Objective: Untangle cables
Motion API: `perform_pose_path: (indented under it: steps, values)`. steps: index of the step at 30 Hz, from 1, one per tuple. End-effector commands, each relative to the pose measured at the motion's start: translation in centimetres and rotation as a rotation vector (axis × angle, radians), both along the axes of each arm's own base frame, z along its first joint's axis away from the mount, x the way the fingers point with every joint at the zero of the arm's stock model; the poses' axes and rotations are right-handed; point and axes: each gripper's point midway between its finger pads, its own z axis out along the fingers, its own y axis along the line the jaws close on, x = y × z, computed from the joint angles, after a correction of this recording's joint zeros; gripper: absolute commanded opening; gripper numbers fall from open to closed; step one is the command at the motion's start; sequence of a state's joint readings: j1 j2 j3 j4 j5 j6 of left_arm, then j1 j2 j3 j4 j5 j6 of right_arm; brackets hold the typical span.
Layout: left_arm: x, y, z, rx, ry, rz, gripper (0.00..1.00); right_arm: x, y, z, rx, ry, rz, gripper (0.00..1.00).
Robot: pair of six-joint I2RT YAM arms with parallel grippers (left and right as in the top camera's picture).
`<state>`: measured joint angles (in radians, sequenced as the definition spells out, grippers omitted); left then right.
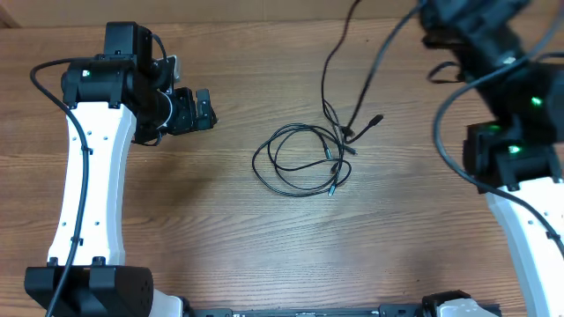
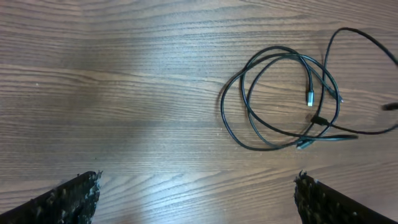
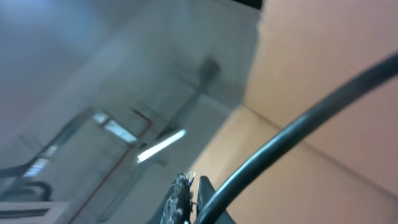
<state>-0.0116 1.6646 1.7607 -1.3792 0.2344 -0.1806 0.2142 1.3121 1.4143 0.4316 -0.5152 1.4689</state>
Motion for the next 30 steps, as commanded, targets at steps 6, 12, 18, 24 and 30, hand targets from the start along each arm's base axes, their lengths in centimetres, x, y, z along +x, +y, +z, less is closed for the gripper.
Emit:
perform_pose_path:
  steps: [6, 12, 18, 24, 30]
  values:
    - [0.0, 1.0, 1.2, 0.049, -0.042, 0.001, 1.0, 2.1, 14.5, -9.9, -0.226, 0.059, 0.231, 0.04]
    - [0.0, 1.3, 1.1, 0.068, -0.042, 0.008, 1.0, -1.2, 12.8, -3.4, -0.03, -0.177, 0.288, 0.04]
    - [-0.2, 1.3, 1.0, 0.071, -0.032, 0.0, 1.0, 2.7, 3.8, -1.2, 0.061, -0.201, 0.138, 0.04]
    - [-0.2, 1.3, 1.0, 0.07, -0.034, -0.001, 1.0, 8.8, -4.8, -6.4, -0.133, -0.018, -0.031, 0.04]
    - [0.1, 1.1, 1.0, 0.062, -0.04, -0.003, 1.0, 12.9, -17.7, -16.5, -0.411, 0.272, -0.325, 0.04]
